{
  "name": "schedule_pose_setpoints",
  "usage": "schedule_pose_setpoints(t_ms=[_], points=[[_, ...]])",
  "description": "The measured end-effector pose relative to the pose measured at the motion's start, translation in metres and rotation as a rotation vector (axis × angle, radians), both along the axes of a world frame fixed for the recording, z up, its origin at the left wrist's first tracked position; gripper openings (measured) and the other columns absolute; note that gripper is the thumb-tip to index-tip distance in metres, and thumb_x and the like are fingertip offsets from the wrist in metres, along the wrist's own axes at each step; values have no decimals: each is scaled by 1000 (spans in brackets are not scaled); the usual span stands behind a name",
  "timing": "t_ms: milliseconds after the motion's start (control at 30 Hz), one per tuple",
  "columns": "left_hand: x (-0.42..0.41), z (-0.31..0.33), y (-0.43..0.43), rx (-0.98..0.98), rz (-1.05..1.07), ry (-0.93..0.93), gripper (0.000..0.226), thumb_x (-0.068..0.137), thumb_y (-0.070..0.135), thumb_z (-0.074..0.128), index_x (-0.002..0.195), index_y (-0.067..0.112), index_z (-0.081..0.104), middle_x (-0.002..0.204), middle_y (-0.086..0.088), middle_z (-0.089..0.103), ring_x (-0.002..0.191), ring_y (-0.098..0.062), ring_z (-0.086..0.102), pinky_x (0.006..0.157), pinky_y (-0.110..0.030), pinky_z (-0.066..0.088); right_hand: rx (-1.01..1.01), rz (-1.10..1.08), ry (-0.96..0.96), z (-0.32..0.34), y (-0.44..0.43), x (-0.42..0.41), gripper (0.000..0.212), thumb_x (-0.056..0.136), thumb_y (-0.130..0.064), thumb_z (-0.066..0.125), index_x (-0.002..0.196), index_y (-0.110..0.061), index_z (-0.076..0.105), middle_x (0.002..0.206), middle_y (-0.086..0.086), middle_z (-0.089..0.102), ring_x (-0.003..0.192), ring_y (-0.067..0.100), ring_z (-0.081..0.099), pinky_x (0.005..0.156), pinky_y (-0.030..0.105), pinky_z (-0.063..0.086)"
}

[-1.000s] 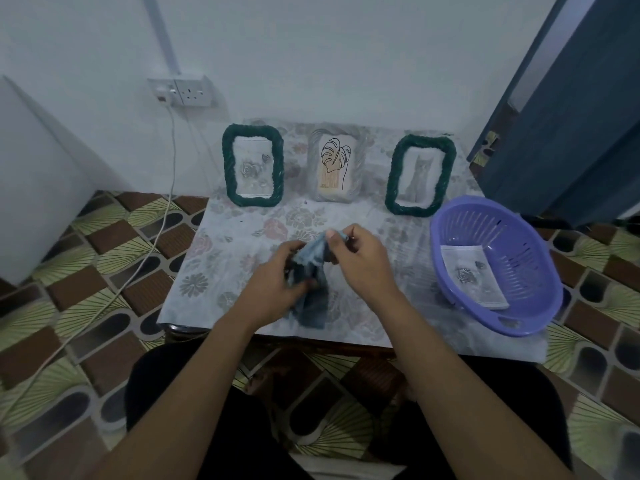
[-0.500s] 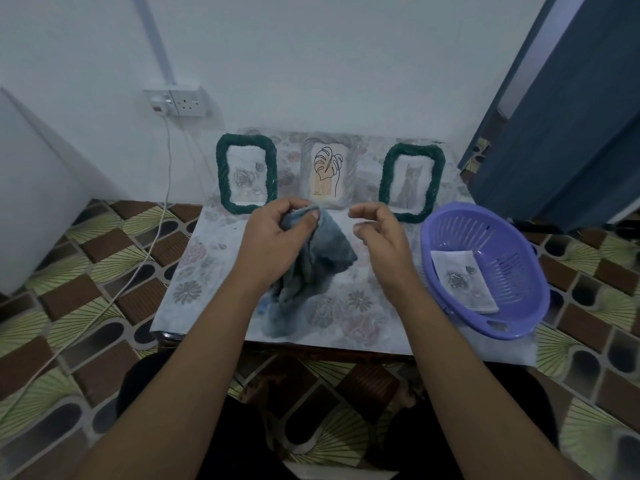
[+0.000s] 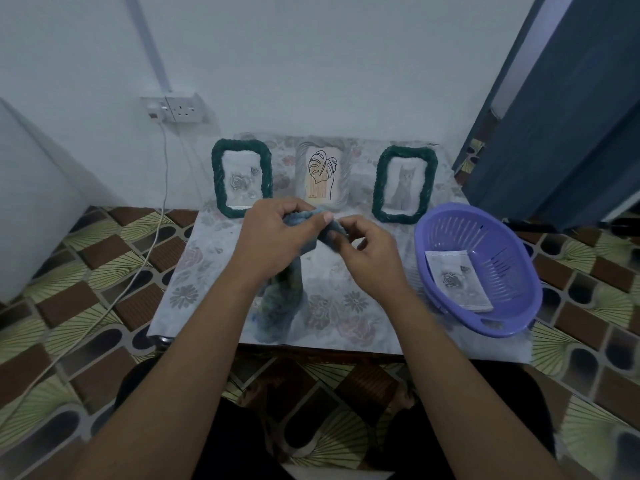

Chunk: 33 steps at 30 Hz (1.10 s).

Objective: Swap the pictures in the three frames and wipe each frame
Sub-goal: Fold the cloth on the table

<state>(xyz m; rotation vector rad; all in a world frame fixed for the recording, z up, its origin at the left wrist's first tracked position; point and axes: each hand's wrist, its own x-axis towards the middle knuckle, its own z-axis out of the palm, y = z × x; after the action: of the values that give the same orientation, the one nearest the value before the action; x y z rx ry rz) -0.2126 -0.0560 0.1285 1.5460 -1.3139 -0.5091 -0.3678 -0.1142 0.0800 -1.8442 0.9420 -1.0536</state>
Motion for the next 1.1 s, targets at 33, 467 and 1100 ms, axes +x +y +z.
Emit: schedule_pose_setpoints(t_ms=[33,467,1100], points=[[3,-1,0,-3,-15,4,14,82,34,78,79,21,77,71,3,72,62,-3,61,56,-17,48,5,-33,-9,0,-2,-1,3,92,-23,69,90,-20,70,79,-12,64,71,3,54,60,15,39],[31,-39,8,157,49,-322,31,87,5,63,113,21,71,96,10,65,89,-4,56,77,-7,41,89,-233,-317,25,-16,-21,19,100,-22,58,82,-16,59,71,-5,55,67,7,49,65,27,47],[54,-80,-3,148,370,-64,14,95,30,62,103,23,72,90,0,71,73,-25,69,71,-43,58,139,-436,-329,8,-27,-34,26,102,-26,53,77,-20,49,62,-6,30,51,4,28,51,19,26]])
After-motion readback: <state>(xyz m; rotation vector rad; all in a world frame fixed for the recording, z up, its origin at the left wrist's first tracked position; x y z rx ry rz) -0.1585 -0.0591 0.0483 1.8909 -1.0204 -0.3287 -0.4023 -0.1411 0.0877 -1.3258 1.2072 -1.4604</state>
